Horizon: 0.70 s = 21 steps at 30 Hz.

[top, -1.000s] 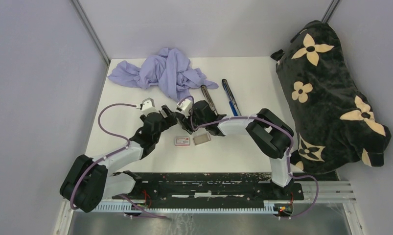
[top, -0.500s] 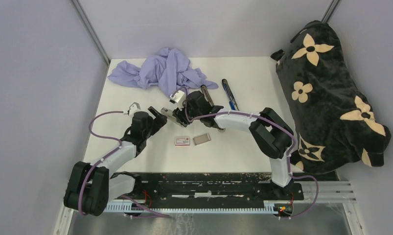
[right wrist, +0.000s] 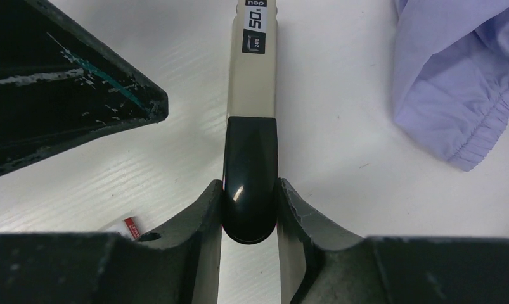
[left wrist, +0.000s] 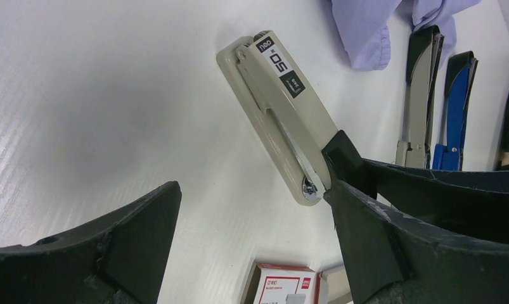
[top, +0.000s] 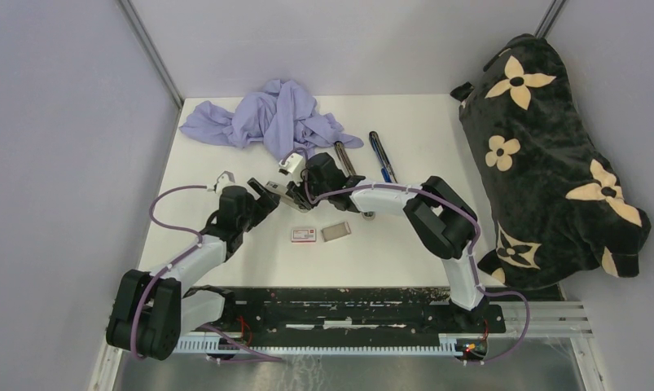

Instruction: Load the staples into the stapler

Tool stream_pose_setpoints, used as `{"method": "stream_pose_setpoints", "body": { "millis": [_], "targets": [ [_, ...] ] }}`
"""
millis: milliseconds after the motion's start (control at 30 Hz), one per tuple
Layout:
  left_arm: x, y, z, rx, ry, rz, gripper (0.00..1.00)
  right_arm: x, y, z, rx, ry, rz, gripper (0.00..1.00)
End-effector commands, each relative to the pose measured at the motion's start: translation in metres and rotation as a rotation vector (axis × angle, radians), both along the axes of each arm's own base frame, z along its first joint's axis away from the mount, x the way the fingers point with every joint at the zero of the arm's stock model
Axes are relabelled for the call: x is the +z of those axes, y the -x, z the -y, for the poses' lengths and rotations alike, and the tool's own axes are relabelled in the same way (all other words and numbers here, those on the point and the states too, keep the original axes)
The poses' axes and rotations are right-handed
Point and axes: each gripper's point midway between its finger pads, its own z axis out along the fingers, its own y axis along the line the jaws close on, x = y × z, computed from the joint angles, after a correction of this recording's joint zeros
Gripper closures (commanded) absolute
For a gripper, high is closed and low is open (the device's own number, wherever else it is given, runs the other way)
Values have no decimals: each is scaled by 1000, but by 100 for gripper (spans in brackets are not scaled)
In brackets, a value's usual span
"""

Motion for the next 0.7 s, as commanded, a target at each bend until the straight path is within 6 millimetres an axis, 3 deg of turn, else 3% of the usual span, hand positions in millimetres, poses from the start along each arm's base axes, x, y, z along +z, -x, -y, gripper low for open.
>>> {"method": "stream_pose_setpoints", "body": {
  "millis": [0, 300, 567, 667],
  "targets": [
    [15, -8, 4, 11, 50, 34, 6, -30, 5, 7, 2, 74, -27, 89],
    [13, -9, 6, 21, 70, 25, 6, -73, 19, 29, -18, 170, -83, 96],
    [14, -9, 4, 35, 93, 21, 6, -79, 20, 29, -27, 177, -95, 98],
    [17, -8, 0, 48, 101, 26, 6, -70, 22, 22, -14, 146, -97, 97]
  ]
}}
